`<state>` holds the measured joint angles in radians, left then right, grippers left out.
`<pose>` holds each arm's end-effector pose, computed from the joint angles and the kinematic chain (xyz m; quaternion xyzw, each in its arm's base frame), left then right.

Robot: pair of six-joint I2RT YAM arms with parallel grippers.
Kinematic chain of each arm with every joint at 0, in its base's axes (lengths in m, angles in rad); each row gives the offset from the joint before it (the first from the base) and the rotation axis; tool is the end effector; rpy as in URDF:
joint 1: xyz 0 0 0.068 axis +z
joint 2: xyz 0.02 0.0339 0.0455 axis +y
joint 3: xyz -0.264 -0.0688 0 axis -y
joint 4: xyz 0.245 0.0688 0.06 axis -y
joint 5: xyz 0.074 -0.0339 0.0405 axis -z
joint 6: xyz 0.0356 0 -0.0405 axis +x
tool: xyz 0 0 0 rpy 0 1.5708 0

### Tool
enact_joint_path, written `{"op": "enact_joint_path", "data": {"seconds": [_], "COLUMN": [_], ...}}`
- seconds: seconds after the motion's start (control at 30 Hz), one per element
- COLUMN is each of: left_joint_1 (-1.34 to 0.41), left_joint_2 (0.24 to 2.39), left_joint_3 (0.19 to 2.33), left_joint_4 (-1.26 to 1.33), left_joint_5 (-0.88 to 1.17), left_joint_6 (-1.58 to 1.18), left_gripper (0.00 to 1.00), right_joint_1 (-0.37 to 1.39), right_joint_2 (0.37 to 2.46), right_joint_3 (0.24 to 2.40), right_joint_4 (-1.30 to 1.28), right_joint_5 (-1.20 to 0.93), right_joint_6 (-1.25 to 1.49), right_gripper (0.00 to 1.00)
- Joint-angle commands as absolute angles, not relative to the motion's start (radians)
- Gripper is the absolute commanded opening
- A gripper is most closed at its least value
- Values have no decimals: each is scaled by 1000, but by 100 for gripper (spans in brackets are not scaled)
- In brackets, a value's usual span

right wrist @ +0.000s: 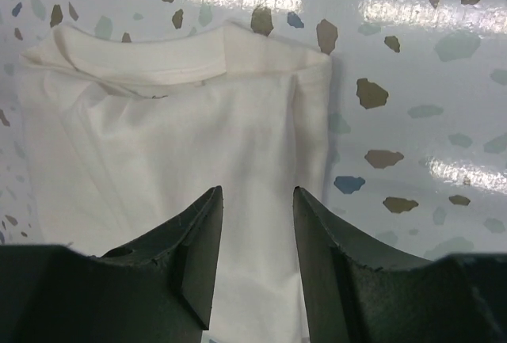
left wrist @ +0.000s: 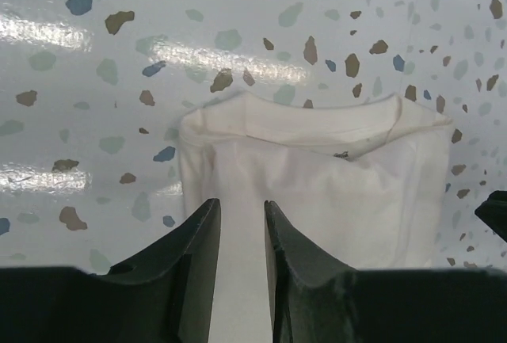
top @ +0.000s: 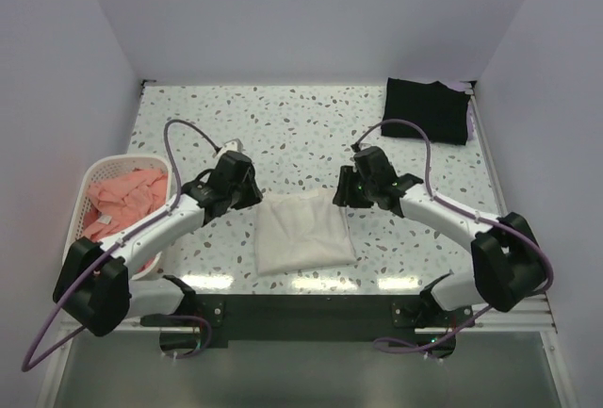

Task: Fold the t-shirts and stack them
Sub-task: Fold the tshirt

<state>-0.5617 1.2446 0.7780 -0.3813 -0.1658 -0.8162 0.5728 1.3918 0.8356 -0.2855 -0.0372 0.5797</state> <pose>0.2176 -0.1300 0.2251 -0.1473 0.9209 -0.1643 0.3213 0.2394 0.1560 0.2132 -0.0034 0.9341 0.2088 0.2894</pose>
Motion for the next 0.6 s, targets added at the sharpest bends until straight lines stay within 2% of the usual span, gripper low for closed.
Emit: {"op": "enact_joint_path", "data": {"seconds": [0.0,0.57], "left_joint_1": [-528,-502], "left_joint_2": [1282,1445], "left_joint_3": [839,836], "left_joint_4": [-419,-293], "left_joint_5": [-210,-140], "left_joint_6": [-750,-736], "left_gripper": [34,35], "right_joint_1": [563,525], "right_joint_2": [1448,1578], "right_joint_3": [899,920], "right_joint_4": [-223,-150], "right_joint_5": [-3,8], "right_joint_6": [555,568], "right_gripper": [45,43]}}
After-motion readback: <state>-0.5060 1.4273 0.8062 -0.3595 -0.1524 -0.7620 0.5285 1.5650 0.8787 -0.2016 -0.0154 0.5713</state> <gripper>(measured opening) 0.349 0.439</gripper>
